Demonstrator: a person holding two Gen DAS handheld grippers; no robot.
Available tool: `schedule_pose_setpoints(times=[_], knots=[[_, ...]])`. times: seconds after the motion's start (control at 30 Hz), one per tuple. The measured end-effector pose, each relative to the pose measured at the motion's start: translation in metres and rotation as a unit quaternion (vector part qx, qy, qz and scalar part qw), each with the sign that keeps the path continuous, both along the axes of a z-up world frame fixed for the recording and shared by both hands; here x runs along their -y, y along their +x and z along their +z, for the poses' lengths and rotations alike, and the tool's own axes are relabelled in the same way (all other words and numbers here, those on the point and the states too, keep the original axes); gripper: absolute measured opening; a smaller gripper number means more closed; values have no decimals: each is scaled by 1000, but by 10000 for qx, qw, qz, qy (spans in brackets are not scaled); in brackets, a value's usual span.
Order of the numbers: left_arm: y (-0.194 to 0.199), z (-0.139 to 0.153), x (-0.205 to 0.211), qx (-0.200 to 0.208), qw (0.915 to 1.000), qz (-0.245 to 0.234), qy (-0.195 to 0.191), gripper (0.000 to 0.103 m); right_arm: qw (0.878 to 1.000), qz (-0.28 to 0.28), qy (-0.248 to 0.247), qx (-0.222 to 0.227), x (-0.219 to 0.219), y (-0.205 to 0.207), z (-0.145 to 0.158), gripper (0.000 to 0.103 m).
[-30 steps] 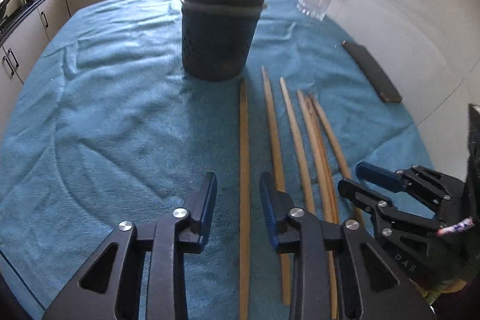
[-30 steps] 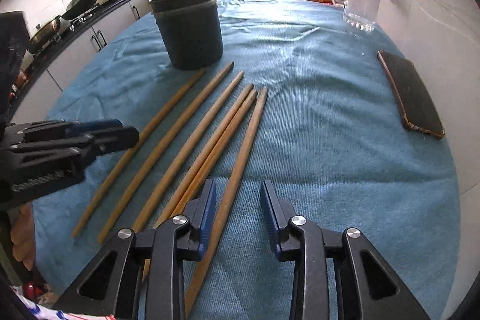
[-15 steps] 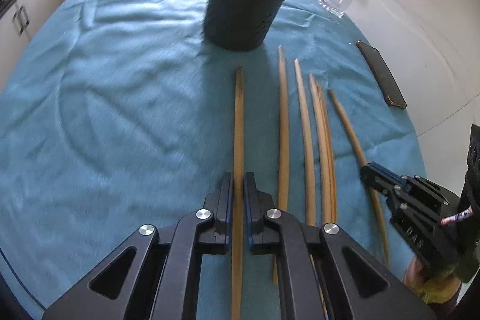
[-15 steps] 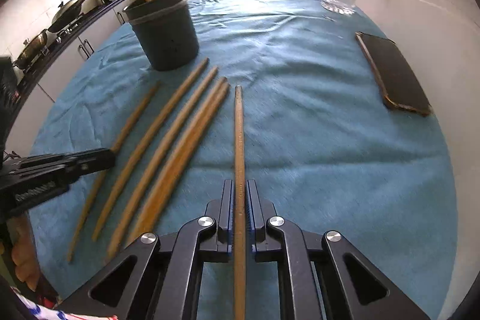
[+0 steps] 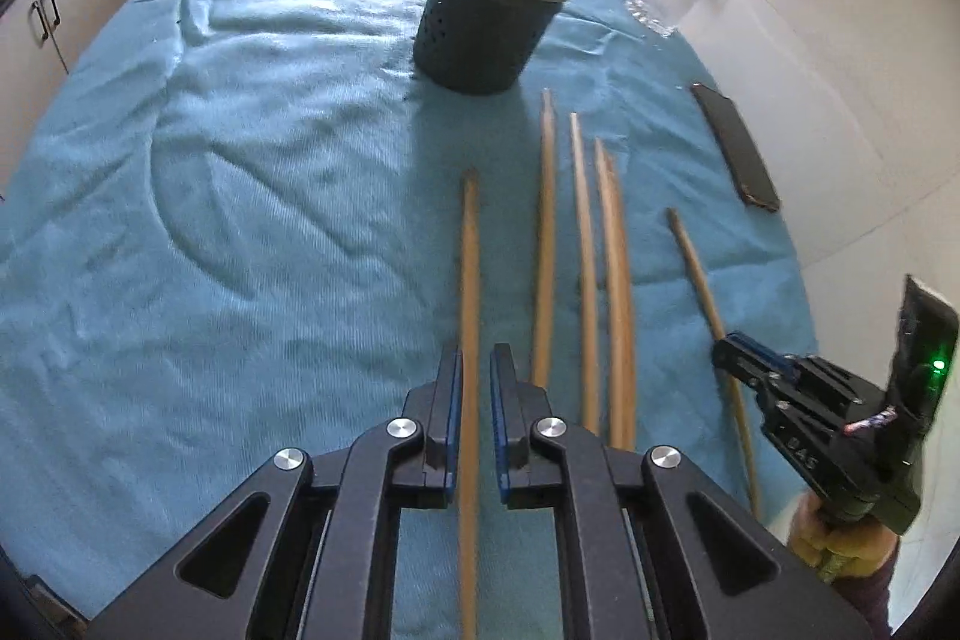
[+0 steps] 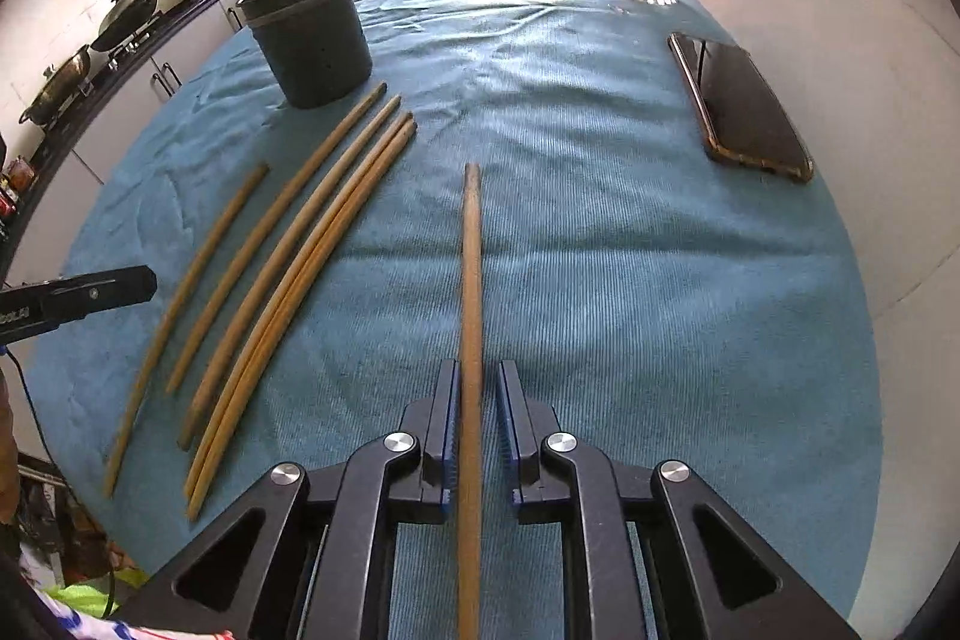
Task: Organize utensils
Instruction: 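Lift both chopsticks and carry them above the black holder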
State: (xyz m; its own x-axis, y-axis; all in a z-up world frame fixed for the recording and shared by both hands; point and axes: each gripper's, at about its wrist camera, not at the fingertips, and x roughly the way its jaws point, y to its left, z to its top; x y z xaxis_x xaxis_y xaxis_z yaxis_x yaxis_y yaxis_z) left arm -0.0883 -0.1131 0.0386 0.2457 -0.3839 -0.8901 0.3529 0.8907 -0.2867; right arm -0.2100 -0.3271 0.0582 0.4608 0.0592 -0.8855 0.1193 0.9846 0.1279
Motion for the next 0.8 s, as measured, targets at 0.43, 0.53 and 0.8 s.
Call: schedule_pose_setpoints(times=[0.43, 0.53, 0.8], knots=[[55, -18, 38, 51, 9988, -155, 451, 8, 9983, 104, -364, -443, 5, 72, -4, 13], [59, -18, 38, 27, 9989, -167, 431, 8, 9972, 150, -496, -539, 3, 86, -3, 13], [56, -21, 48, 295, 9979, -304, 483, 8, 9967, -30, -612, -541, -2, 98, -3, 9]])
